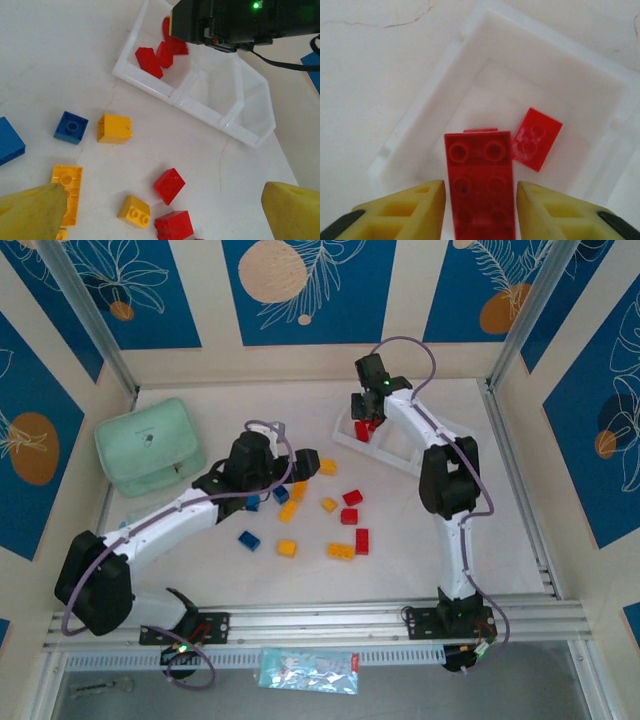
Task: Sort the legos into containers by color
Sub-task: Place the lego in the container, then pick up the lego from the center of the table.
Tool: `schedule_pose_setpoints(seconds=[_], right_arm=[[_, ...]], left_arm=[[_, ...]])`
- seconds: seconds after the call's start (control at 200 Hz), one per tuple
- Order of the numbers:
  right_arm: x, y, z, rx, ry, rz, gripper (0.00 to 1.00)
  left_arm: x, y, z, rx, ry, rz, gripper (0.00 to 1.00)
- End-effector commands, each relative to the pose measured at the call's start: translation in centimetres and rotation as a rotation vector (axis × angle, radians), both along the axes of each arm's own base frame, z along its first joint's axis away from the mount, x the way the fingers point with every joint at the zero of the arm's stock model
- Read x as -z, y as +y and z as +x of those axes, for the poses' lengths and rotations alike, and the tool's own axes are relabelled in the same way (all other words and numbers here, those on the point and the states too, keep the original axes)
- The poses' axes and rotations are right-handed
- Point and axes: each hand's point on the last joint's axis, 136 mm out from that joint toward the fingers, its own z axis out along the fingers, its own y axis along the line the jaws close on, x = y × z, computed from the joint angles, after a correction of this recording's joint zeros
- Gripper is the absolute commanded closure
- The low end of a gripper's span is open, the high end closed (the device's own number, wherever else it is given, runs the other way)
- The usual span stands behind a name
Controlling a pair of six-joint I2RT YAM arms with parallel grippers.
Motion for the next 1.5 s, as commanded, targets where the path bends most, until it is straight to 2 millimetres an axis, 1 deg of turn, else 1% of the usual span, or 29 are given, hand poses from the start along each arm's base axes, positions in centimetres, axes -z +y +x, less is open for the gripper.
schedule_pose_setpoints(seconds=[0.0, 0.085, 0.135, 0.245, 0.295, 0.35, 0.445, 0.58, 0.68, 0.785, 0.855, 0.935, 1.01, 1.15, 1.21, 1.285, 1.365, 1.496], right_arm=[[-1.0, -0.1, 0.3, -0.005, 0.010, 0.000, 0.53], [-1.7, 0.5, 0.0, -0.024, 0.001, 0.006, 0.46], [-2.2, 0.9, -0.4, -0.035, -0.007, 0.005, 0.44], [-3.0, 2.3, -2.3, -0.075, -0.015, 0.018, 0.40], [-3.5, 3.1, -3.5, -0.092, -0.016, 0.038, 0.38], [-3.4, 3.8, -5.0, -0.113, -0.002, 0.059, 0.37], [-3.5, 4.2, -7.3, -0.128, 0.021, 0.075, 0.35], [-3.1, 4.8, -11.2, -0.156, 0.070, 0.122, 0.32], [-2.1, 4.6, -14.2, -0.161, 0.119, 0.131, 0.31], [-1.0, 4.1, -16.7, -0.149, 0.155, 0.144, 0.29], [0.0, 4.5, -18.7, -0.165, 0.188, 0.164, 0.28], [1.1, 4.6, -20.4, -0.161, 0.213, 0.148, 0.26], [2.6, 4.5, -21.8, -0.146, 0.257, 0.155, 0.25], [5.0, 4.7, -23.4, -0.127, 0.306, 0.156, 0.23], [5.8, 5.3, -23.8, -0.151, 0.321, 0.166, 0.21], [6.6, 5.3, -23.7, -0.144, 0.324, 0.151, 0.21], [7.3, 4.6, -23.4, -0.126, 0.319, 0.081, 0.20], [8.3, 4.2, -22.9, -0.115, 0.331, 0.065, 0.19]], left_arm=[[-1.4, 0.0, 1.2, -0.014, -0.046, -0.003, 0.01], [-1.5, 0.0, 1.2, -0.009, -0.046, 0.000, 0.01], [-1.6, -0.1, 1.1, -0.006, -0.047, -0.002, 0.01], [-1.9, -0.2, 0.9, 0.007, -0.044, -0.010, 0.01], [-2.0, -0.3, 0.6, 0.017, -0.039, -0.015, 0.01], [-2.0, -0.3, 0.3, 0.029, -0.032, -0.020, 0.01], [-1.9, -0.2, -0.4, 0.046, -0.018, -0.016, 0.01], [-1.3, 0.4, -1.8, 0.071, 0.010, 0.006, 0.01], [-0.5, 1.1, -2.9, 0.075, 0.033, 0.020, 0.01], [0.7, 1.9, -4.1, 0.067, 0.070, 0.022, 0.01], [1.3, 2.3, -4.8, 0.056, 0.087, 0.011, 0.01], [2.0, 2.8, -5.6, 0.048, 0.098, 0.011, 0.01], [2.8, 3.2, -6.1, 0.036, 0.113, 0.014, 0.01], [3.7, 3.4, -7.0, 0.034, 0.140, 0.003, 0.01], [4.2, 3.5, -7.3, 0.027, 0.147, 0.001, 0.01], [4.7, 3.6, -7.5, 0.021, 0.155, -0.004, 0.01], [5.1, 3.6, -7.6, 0.019, 0.163, 0.000, 0.01], [5.2, 3.7, -7.4, 0.011, 0.157, 0.003, 0.01]])
